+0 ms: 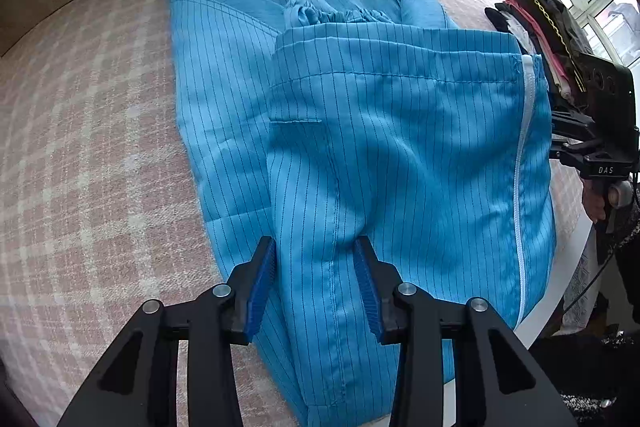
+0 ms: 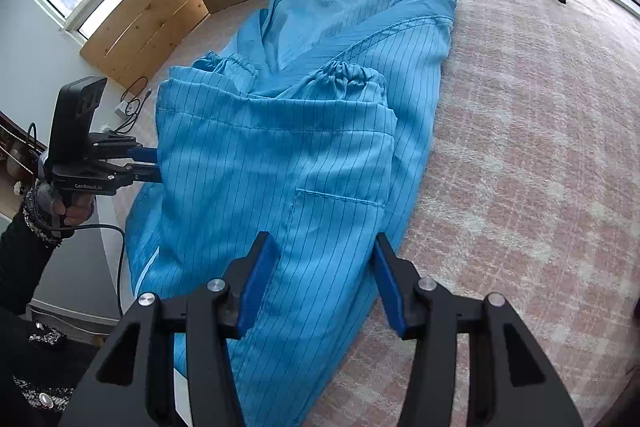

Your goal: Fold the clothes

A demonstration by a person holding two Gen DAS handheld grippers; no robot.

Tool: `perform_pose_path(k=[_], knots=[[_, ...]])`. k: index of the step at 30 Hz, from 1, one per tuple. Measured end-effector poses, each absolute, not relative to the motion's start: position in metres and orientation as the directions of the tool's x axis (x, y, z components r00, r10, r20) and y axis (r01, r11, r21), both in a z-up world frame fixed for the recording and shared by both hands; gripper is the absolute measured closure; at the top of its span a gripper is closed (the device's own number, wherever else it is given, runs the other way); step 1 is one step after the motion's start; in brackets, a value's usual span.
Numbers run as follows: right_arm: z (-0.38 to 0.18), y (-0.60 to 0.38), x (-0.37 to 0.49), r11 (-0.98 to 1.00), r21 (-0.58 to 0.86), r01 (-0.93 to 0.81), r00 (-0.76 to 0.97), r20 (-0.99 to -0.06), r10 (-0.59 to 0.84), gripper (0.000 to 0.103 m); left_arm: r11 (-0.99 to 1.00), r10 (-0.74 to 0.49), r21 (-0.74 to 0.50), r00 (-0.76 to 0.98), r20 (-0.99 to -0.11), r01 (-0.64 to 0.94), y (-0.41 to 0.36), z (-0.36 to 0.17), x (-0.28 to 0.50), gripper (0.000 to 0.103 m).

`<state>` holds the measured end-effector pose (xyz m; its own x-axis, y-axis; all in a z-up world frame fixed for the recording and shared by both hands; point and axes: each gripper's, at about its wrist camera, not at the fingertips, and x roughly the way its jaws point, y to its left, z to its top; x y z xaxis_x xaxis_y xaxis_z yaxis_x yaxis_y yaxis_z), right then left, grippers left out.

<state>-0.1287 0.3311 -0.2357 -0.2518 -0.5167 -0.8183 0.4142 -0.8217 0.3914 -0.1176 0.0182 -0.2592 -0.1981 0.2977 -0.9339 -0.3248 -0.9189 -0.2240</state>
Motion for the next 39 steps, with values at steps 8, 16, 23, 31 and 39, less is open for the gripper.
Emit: perform_pose_path(k=[8, 16, 23, 31, 39], knots=[[-0.238, 0.321, -0.13, -0.826, 0.376, 0.421, -0.258, -0.823, -0.506, 0.059, -0.916, 0.31, -0.23, -0.216, -0.926, -0.329, 0.023, -0.257, -0.11, 0.099], [-0.223, 0.336, -0.124, -0.818, 0.426, 0.387, -0.32, -0.77, -0.552, 0.095, -0.926, 0.327, -0.23, -0.331, -0.885, -0.3, 0.005, -0.214, -0.075, 0.102], [-0.213, 0.339, -0.109, -0.766, 0.528, 0.366, -0.328, -0.697, -0.637, 0.096, -0.937, 0.34, -0.29, -0.315, -0.886, -0.195, -0.034, -0.234, -0.059, 0.102], [-0.239, 0.341, -0.123, -0.825, 0.488, 0.283, -0.295, -0.775, -0.559, 0.094, -0.954, 0.282, -0.227, -0.325, -0.903, -0.196, -0.027, -0.243, -0.078, 0.079], [-0.189, 0.309, -0.103, -0.842, 0.321, 0.434, -0.425, -0.751, -0.505, 0.09, -0.933, 0.308, -0.186, -0.417, -0.855, -0.307, -0.006, -0.222, -0.109, 0.075]])
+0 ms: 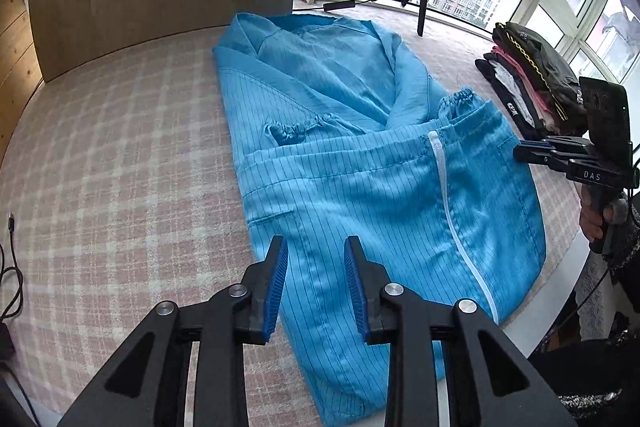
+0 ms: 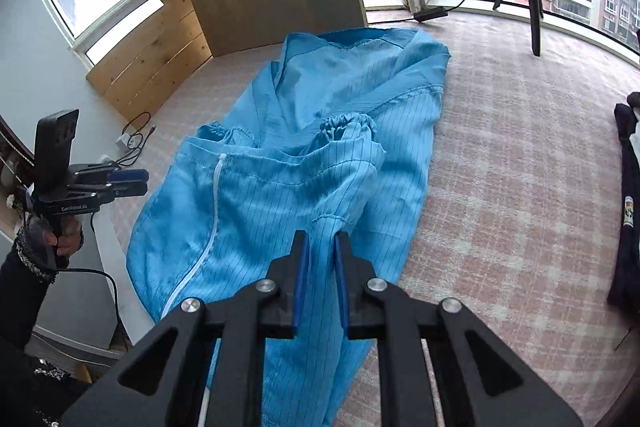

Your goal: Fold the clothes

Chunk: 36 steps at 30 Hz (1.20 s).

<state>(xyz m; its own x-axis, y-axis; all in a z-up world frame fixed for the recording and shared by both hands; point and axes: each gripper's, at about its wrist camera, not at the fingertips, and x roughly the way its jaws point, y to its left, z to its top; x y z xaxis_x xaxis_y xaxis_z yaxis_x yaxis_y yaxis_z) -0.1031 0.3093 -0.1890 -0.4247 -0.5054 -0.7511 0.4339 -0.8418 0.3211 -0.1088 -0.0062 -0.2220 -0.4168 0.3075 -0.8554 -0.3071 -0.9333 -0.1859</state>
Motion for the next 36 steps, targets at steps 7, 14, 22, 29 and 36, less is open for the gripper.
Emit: perform_pose_path(k=[7, 14, 22, 29, 36], knots=[[-0.221, 0.308, -0.127, -0.918, 0.191, 0.347, -0.359, -0.878, -0.318, 0.09, -0.962, 0.235, -0.152, -0.399, -0.887, -0.228, -0.024, -0.23, -0.127, 0.079], [-0.167, 0.336, -0.075, -0.901, 0.295, 0.319, -0.463, -0.781, -0.42, 0.083, -0.927, 0.347, -0.247, -0.389, -0.853, -0.283, -0.055, -0.202, -0.033, 0.066], [-0.16, 0.178, -0.049, -0.661, 0.39, 0.641, -0.231, -0.723, -0.65, 0.089, -0.923, 0.355, -0.267, -0.344, -0.87, -0.276, -0.042, -0.228, 0.01, 0.068], [-0.209, 0.064, -0.078, -0.556, 0.356, 0.751, -0.054, -0.806, -0.589, 0.094, -0.925, 0.336, -0.229, -0.367, -0.868, -0.304, -0.024, -0.242, 0.028, 0.066], [-0.224, 0.07, -0.092, -0.597, 0.38, 0.706, -0.044, -0.818, -0.573, 0.094, -0.898, 0.429, -0.358, -0.332, -0.84, -0.254, -0.052, -0.259, 0.016, 0.06]])
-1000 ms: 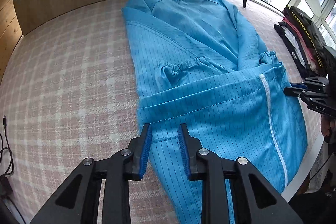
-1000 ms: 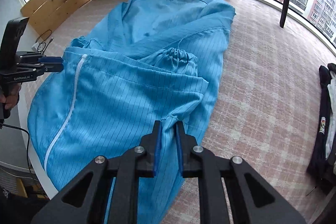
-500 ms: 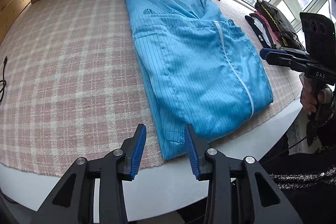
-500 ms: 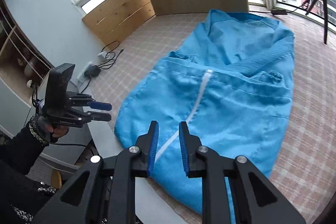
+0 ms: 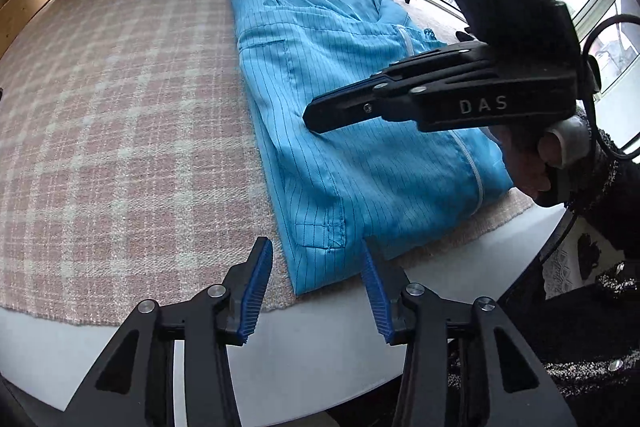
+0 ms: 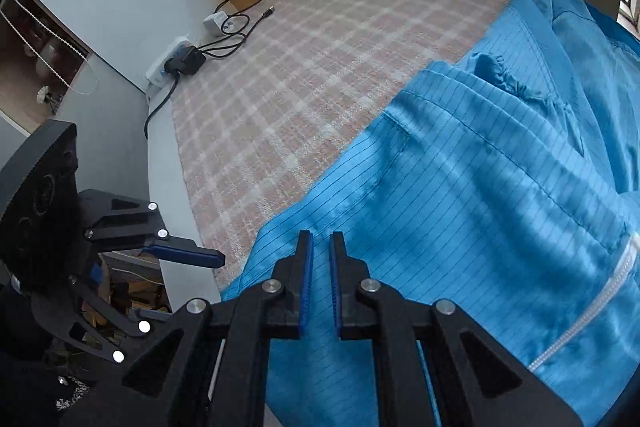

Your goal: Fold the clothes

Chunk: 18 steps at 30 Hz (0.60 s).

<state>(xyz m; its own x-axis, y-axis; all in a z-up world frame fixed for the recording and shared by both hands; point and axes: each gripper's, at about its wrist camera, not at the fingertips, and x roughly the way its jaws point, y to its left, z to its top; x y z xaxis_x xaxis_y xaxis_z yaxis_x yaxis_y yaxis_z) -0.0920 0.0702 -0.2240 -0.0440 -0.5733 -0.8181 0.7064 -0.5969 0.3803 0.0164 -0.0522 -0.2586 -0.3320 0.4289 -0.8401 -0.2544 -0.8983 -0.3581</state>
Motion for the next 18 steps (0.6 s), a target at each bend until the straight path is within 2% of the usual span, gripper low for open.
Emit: perform_pose_path(k=[3, 4, 7, 11, 14, 15, 18], knots=[[-0.216, 0.067, -0.092, -0.603, 0.335, 0.724, -0.081, -0.827, -0.556, 0.094, -0.887, 0.453, -0.389, -0.311, -0.836, -0.247, -0.052, -0.267, 0.011, 0.066], [-0.218, 0.066, -0.093, -0.613, 0.319, 0.723, -0.091, -0.836, -0.541, 0.094, -0.886, 0.455, -0.39, -0.311, -0.834, -0.251, -0.05, -0.268, 0.011, 0.073], [-0.226, 0.067, -0.099, -0.638, 0.318, 0.701, -0.094, -0.846, -0.525, 0.094, -0.889, 0.449, -0.382, -0.318, -0.835, -0.253, -0.05, -0.267, 0.014, 0.077], [-0.235, 0.066, -0.102, -0.649, 0.305, 0.698, -0.095, -0.858, -0.505, 0.094, -0.889, 0.45, -0.376, -0.349, -0.822, -0.262, -0.051, -0.257, 0.022, 0.092], [-0.242, 0.063, -0.104, -0.651, 0.293, 0.701, -0.087, -0.87, -0.485, 0.094, -0.893, 0.439, -0.349, -0.379, -0.815, -0.285, -0.048, -0.25, 0.035, 0.094], [-0.246, 0.063, -0.105, -0.655, 0.296, 0.695, -0.081, -0.873, -0.481, 0.098, -0.896, 0.43, -0.338, -0.376, -0.821, -0.288, -0.046, -0.253, 0.039, 0.095], [-0.245, 0.067, -0.109, -0.655, 0.32, 0.684, -0.08, -0.86, -0.504, 0.098, -0.908, 0.405, -0.33, -0.343, -0.848, -0.256, -0.047, -0.264, 0.046, 0.095]])
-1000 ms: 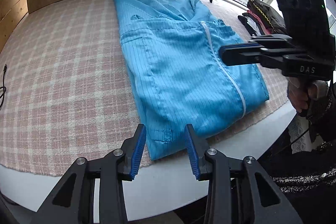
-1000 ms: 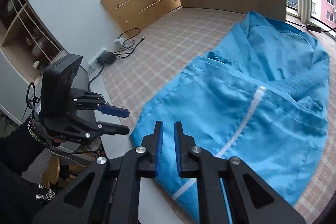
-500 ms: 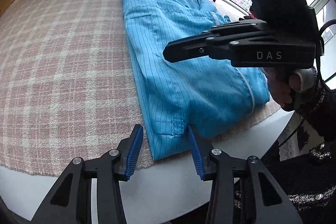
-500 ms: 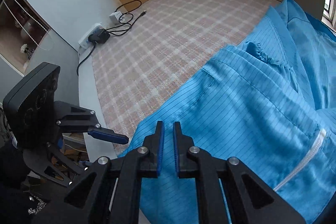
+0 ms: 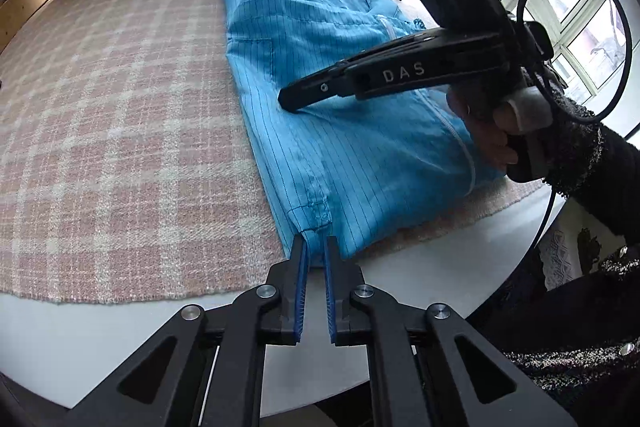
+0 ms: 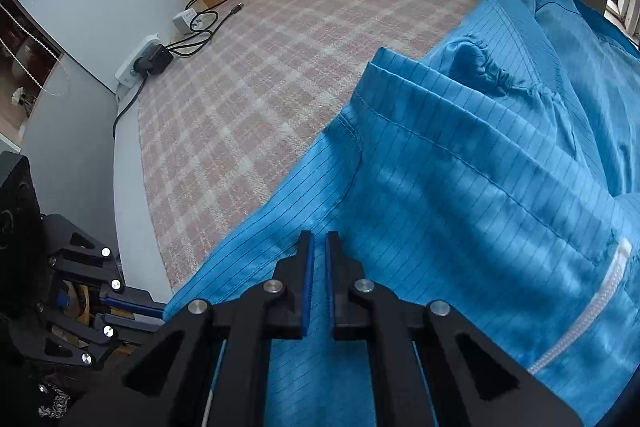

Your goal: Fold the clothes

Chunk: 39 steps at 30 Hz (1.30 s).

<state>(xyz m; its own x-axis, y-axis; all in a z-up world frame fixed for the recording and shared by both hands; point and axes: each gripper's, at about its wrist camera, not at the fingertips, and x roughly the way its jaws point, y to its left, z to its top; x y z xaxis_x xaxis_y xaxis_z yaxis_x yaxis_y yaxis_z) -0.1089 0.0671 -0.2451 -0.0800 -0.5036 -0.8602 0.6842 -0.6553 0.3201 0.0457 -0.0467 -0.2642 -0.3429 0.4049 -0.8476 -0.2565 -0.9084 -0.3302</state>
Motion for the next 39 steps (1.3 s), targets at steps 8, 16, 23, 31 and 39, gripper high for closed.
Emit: perform_pose_path(k=[8, 16, 23, 31, 39], knots=[[-0.173, 0.165, -0.086, -0.696, 0.414, 0.586, -0.243, -0.73, -0.639, 0.095, -0.909, 0.408, -0.317, -0.426, -0.807, -0.271, -0.059, -0.203, 0.023, 0.086], [-0.192, 0.272, -0.119, -0.859, 0.401, 0.32, -0.39, -0.77, -0.505, 0.095, -0.884, 0.421, -0.278, -0.383, -0.822, -0.376, -0.001, -0.213, -0.094, 0.085], [-0.241, 0.294, -0.14, -0.876, 0.432, 0.214, -0.314, -0.819, -0.48, 0.095, -0.904, 0.378, -0.284, -0.289, -0.88, -0.319, -0.001, -0.27, -0.141, 0.085], [-0.152, 0.316, -0.112, -0.837, 0.456, 0.303, -0.397, -0.737, -0.546, 0.095, -0.906, 0.366, -0.25, -0.331, -0.87, -0.343, -0.022, -0.178, -0.14, 0.08], [-0.038, 0.348, -0.135, -0.835, 0.328, 0.441, -0.567, -0.62, -0.543, 0.053, -0.938, 0.278, -0.134, -0.467, -0.839, -0.318, -0.034, -0.093, -0.187, 0.067]])
